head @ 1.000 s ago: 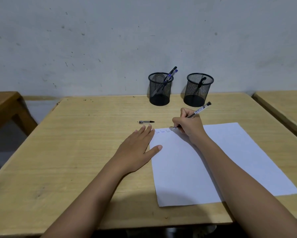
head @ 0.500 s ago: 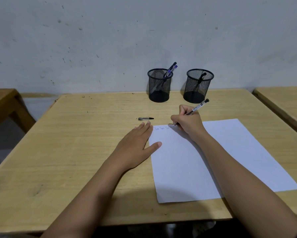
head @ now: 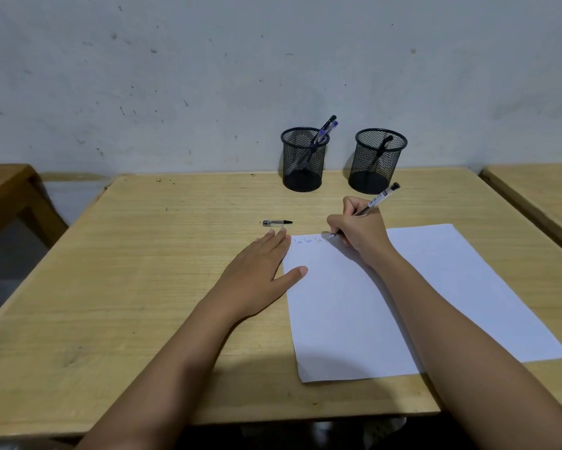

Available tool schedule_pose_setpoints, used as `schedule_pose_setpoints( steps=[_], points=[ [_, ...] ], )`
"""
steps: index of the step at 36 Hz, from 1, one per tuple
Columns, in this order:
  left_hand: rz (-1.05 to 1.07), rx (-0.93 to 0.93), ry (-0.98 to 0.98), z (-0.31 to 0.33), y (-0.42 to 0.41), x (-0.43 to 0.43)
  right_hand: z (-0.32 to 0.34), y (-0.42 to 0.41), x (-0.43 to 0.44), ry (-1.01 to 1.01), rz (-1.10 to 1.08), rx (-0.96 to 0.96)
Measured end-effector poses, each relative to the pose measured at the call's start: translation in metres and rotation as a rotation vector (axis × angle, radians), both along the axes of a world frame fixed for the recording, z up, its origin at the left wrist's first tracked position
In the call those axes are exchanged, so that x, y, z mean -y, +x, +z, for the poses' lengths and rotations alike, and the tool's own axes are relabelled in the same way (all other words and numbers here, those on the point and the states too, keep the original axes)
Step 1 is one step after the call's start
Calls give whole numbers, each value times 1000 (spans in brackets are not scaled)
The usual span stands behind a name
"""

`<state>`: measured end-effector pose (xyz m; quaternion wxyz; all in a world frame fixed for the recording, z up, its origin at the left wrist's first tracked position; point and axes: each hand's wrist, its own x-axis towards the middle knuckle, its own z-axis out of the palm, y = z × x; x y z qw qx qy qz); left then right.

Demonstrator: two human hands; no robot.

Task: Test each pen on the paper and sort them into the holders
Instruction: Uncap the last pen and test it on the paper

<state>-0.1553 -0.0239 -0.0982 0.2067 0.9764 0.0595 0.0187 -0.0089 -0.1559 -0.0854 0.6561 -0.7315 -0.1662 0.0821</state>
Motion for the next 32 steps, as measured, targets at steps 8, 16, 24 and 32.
schedule_pose_setpoints(
  steps=[8, 16, 24, 32],
  points=[
    [-1, 2, -3, 1, 0, 0, -1, 2, 0, -14, -9, 23],
    [-1, 17, -12, 2, -2, 1, -2, 1, 0, 4, -39, 22],
    [-6, 31, -14, 1, -1, 1, 0, 2, 1, 2, -34, 20],
    [19, 115, -111, -1, -1, -3, 5, 1, 6, 251, -65, -104]
  ],
)
